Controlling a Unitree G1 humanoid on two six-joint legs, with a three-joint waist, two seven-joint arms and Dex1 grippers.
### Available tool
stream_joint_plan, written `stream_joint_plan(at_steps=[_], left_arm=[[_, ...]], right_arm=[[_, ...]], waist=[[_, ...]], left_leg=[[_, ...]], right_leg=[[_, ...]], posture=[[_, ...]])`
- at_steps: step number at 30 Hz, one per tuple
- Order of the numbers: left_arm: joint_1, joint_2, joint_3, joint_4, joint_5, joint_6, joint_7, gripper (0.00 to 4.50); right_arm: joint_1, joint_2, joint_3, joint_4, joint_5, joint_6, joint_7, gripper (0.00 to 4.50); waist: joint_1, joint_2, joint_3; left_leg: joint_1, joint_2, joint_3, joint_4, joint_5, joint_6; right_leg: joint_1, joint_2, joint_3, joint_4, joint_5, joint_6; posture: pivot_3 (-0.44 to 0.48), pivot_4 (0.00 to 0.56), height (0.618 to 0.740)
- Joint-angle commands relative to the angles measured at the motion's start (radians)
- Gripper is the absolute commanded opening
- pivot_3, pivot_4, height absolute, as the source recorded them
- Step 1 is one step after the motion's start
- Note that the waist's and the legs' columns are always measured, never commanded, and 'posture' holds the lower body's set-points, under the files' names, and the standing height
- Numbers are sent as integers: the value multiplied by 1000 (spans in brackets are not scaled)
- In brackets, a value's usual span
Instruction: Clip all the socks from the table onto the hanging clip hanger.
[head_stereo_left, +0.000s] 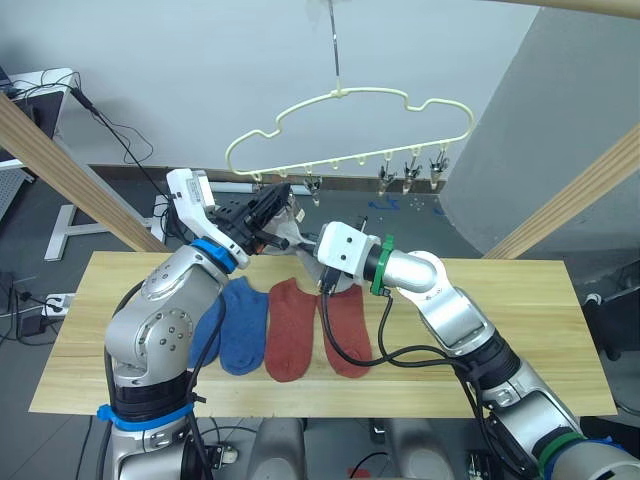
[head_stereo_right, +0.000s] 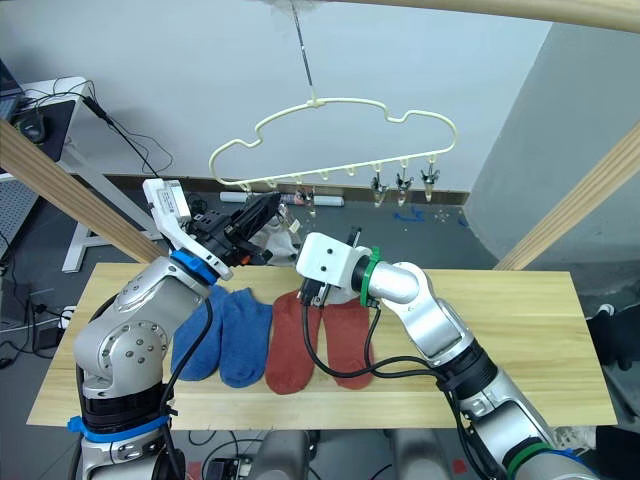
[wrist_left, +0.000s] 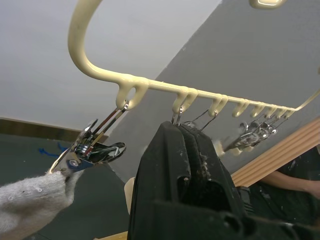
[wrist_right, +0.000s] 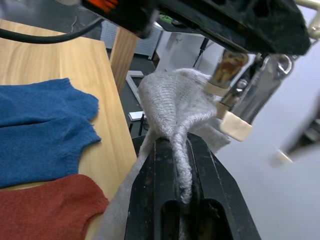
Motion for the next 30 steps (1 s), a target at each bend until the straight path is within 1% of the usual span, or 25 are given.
stream_joint_plan(at_steps=[1, 8, 15, 18, 19, 24, 25, 27, 30], left_arm=[[9, 12, 8, -39, -12, -4, 2, 0], [18, 18, 11, -38, -18, -2, 6, 0], [30, 18, 18, -46, -61, 36, 14, 0], [31, 7, 35, -45, -98, 57, 36, 732], [32, 15, 29, -49, -97, 58, 30, 1127], [38, 44, 3, -65, -68, 36, 10, 2687], [40, 46, 3, -65, -69, 35, 9, 2973], [44, 52, -2, -68, -60, 26, 7, 2985], [48, 53, -2, -71, -50, 14, 12, 2985]], right_arm=[[-20, 25, -37, 1, 9, -24, -22, 11], [-29, 54, -57, 19, 12, -22, -33, 11], [-35, 72, -57, 30, 12, -19, -37, 11], [-41, 74, -61, 38, 11, -22, -39, 0], [-41, 76, -62, 38, 11, -21, -41, 0], [-34, 82, -67, 22, 30, -8, -26, 0], [-32, 84, -68, 19, 35, -4, -24, 283], [-27, 84, -65, 11, 35, 2, -21, 851], [-25, 65, -38, 4, 7, -5, -5, 1853]], waist=[[0, 0, 0], [0, 0, 0], [0, 0, 0], [0, 0, 0], [0, 0, 0], [0, 0, 0], [0, 0, 0], [0, 0, 0], [1, 0, 0]], left_leg=[[0, 0, 0, 0, 0, 0], [0, 0, 0, 0, 0, 0], [0, 0, 0, 0, 0, 0], [0, 0, 0, 0, 0, 0], [0, 0, 0, 0, 0, 0], [0, 0, 0, 0, 0, 0], [0, 0, 0, 0, 0, 0], [0, 0, 0, 0, 0, 0], [0, 0, 0, 0, 0, 0]], right_leg=[[0, 0, 0, 0, 0, 0], [0, 0, 0, 0, 0, 0], [0, 0, 0, 0, 0, 0], [0, 0, 0, 0, 0, 0], [0, 0, 0, 0, 0, 0], [0, 0, 0, 0, 0, 0], [0, 0, 0, 0, 0, 0], [0, 0, 0, 0, 0, 0], [0, 0, 0, 0, 0, 0]], posture=[[49, 317, 740], [55, 316, 740], [56, 318, 740], [56, 318, 740], [56, 318, 740], [60, 322, 740], [60, 322, 740], [62, 324, 740], [62, 324, 740]])
